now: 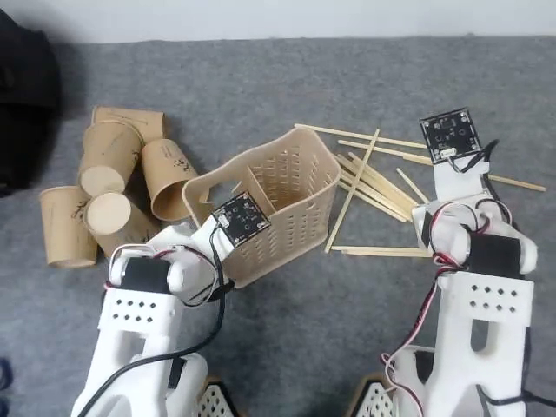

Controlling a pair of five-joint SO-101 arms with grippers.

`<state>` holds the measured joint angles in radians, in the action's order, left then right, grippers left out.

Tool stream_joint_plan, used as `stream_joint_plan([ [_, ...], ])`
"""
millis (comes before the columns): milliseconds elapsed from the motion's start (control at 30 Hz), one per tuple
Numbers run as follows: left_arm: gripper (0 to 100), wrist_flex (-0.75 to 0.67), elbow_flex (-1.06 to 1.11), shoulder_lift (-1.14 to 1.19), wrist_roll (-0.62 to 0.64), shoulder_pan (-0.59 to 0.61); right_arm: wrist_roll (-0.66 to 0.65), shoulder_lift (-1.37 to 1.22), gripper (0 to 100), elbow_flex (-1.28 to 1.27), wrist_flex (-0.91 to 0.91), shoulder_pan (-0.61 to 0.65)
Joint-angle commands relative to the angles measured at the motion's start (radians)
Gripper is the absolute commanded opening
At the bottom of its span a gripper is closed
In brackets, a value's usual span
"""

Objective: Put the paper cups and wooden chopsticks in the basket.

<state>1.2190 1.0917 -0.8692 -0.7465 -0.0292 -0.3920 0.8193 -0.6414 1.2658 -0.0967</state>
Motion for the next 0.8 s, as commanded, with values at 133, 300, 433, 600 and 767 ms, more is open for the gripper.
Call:
stream_joint_plan([
  [133, 26, -0.06, 0.008, 0.003, -0.025, -0.005, -0.018, 0.007, 18.0, 0.008, -0.021, -0.005],
  [300, 26, -0.058, 0.012, 0.003, -0.08, 0.078, -0.018, 0.007, 18.0, 0.008, -0.018, -0.008],
  [433, 26, -0.055, 0.013, 0.003, -0.143, 0.164, -0.018, 0.007, 18.0, 0.008, -0.016, -0.005],
  [600, 26, -0.06, 0.041, 0.003, -0.143, 0.129, -0.012, 0.007, 18.0, 0.011, -0.021, -0.004],
  [767, 26, -0.074, 0.053, 0.003, -0.14, 0.071, -0.012, 0.007, 18.0, 0.011, -0.013, -0.004],
])
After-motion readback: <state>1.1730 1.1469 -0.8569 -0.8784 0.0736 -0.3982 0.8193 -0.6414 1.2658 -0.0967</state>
